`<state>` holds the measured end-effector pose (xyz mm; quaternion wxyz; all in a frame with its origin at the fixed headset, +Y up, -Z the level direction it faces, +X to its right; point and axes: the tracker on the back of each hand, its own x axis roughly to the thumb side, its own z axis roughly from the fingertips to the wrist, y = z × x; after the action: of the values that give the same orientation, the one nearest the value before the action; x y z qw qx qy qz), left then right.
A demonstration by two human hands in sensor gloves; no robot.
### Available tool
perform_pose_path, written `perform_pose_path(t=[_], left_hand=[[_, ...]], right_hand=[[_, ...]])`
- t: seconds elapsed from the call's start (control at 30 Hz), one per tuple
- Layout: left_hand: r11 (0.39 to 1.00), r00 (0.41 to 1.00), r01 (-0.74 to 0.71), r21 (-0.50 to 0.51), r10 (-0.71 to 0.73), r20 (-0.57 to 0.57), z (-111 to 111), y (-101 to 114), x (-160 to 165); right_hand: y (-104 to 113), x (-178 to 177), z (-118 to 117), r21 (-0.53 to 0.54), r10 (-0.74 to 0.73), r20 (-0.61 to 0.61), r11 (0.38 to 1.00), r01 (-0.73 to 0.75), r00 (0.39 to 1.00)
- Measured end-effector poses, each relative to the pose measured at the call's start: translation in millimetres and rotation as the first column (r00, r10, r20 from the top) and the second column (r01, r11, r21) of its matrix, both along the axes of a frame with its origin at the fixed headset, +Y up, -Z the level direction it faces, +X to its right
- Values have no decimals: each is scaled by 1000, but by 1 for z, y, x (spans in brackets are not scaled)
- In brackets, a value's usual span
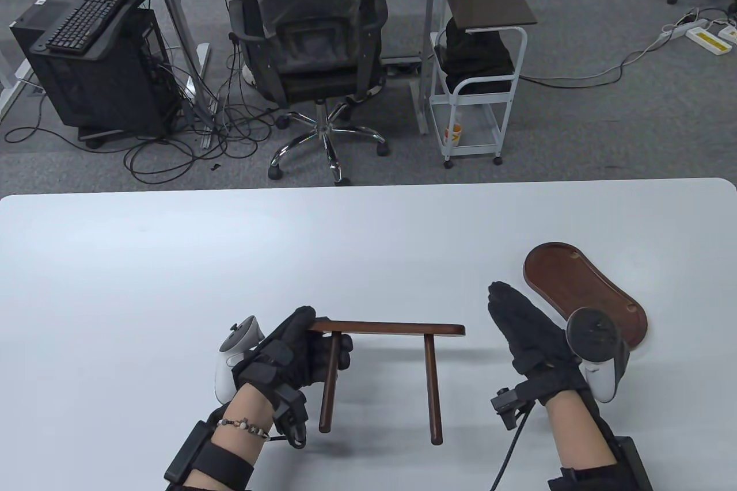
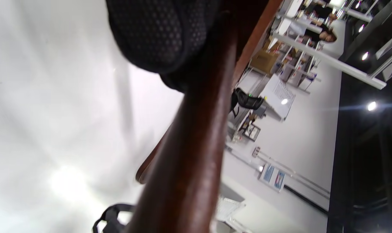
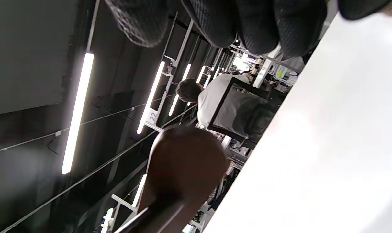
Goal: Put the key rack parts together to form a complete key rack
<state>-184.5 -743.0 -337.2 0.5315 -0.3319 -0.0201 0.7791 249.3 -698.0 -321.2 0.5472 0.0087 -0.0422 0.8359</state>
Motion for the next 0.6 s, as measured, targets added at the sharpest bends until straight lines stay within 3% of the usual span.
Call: perform_pose_path(t=[0.13,0.3,0.47,0.6], left_hand=[[1000,999,-21,-2,21,-34,-1,0,-8],[999,996,-35,11,35,-79,-2,3,-15],[998,994,-50,24,52,-99,-3,7,-20],[998,993,-53,36,56,-106,-4,9,-23]], right_hand=[[-11,29,6,-65,79,109,995,-72,991],[-25,60,10,-239,277,214,945,-224,937],[-36,83,14,-324,437,250,879,-350,864],[-44,95,17,-453,532,225,799,-396,816]])
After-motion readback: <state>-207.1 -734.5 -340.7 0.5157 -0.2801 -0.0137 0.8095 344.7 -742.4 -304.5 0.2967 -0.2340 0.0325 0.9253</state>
